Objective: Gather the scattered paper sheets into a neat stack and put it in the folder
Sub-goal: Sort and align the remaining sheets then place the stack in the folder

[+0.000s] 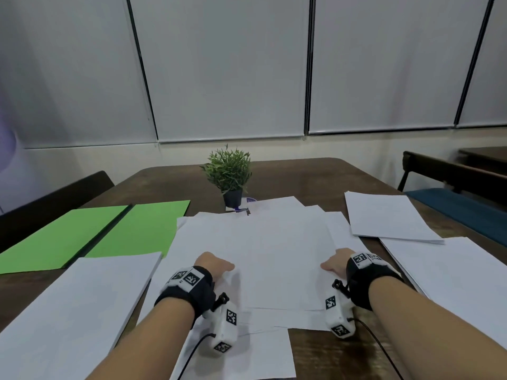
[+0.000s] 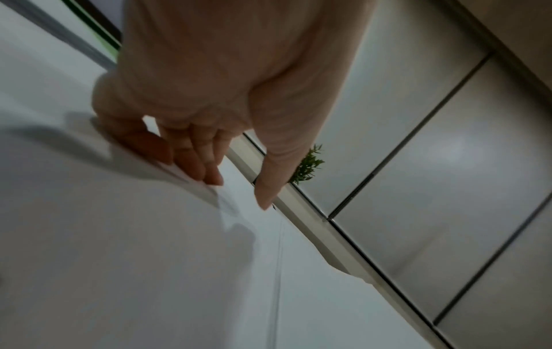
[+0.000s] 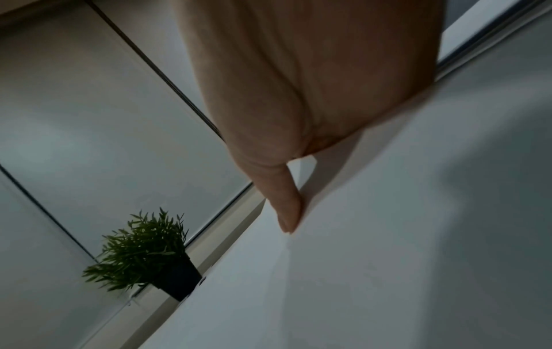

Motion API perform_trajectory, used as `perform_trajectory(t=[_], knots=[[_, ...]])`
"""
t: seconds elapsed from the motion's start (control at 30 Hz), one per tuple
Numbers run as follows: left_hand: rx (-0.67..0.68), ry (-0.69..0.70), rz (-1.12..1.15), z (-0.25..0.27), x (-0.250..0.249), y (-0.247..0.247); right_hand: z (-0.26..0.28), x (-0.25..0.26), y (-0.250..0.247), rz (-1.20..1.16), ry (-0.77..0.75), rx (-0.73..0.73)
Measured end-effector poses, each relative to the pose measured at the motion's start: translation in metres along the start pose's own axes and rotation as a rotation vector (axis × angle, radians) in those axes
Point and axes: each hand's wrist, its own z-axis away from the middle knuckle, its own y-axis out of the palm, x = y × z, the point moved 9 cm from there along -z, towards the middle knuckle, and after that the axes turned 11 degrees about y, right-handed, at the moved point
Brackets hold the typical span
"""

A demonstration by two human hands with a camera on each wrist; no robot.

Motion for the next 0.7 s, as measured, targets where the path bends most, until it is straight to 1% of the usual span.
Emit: perform_trajectory(t=[0.03,0.07,0.13,0.2,0.27,0.3,0.33,0.37,0.4,0.47,0.57,0.63,0.7], knots=[[0.021,-0.008,-0.016,0.001,-0.002,0.002,-0.004,0.003,0.005,0.015,-0.039,0.027],[0.041,-0.022,-0.038,0.001,-0.002,0.003,-0.008,0.006,0.010,0.036,-0.048,0.045],[0.047,-0.030,-0.044,-0.003,0.000,0.004,-0.012,0.006,0.013,-0.101,-0.057,0.104],[0.070,0.002,-0.105,-0.007,0.000,0.009,-0.010,0.007,0.011,-0.177,-0.080,0.109],[0.063,0.061,-0.191,-0.010,-0.005,0.012,-0.007,0.007,0.008,-0.160,-0.054,0.109],[0.039,0.089,-0.219,-0.011,-0.008,0.010,-0.007,0.009,0.009,-0.051,-0.055,0.091],[0.003,0.117,-0.218,-0.012,-0.011,0.006,-0.004,0.010,0.010,0.058,-0.062,0.090],[-0.040,0.137,-0.218,-0.014,-0.011,0.002,-0.004,0.012,0.009,0.102,-0.076,0.066],[-0.085,0.152,-0.209,-0.015,-0.011,-0.005,-0.003,0.012,0.006,0.091,-0.089,0.035],[-0.178,0.183,-0.173,-0.016,-0.009,-0.022,-0.001,0.011,0.004,0.125,-0.086,0.042],[-0.384,0.224,-0.076,-0.013,-0.008,-0.062,0.007,0.012,0.002,0.101,-0.124,0.046],[-0.520,0.257,-0.040,-0.009,-0.014,-0.092,0.011,0.013,-0.002,0.147,-0.141,0.000],[-0.621,0.311,-0.007,-0.005,-0.028,-0.119,0.014,0.014,-0.006,0.114,-0.126,-0.016]])
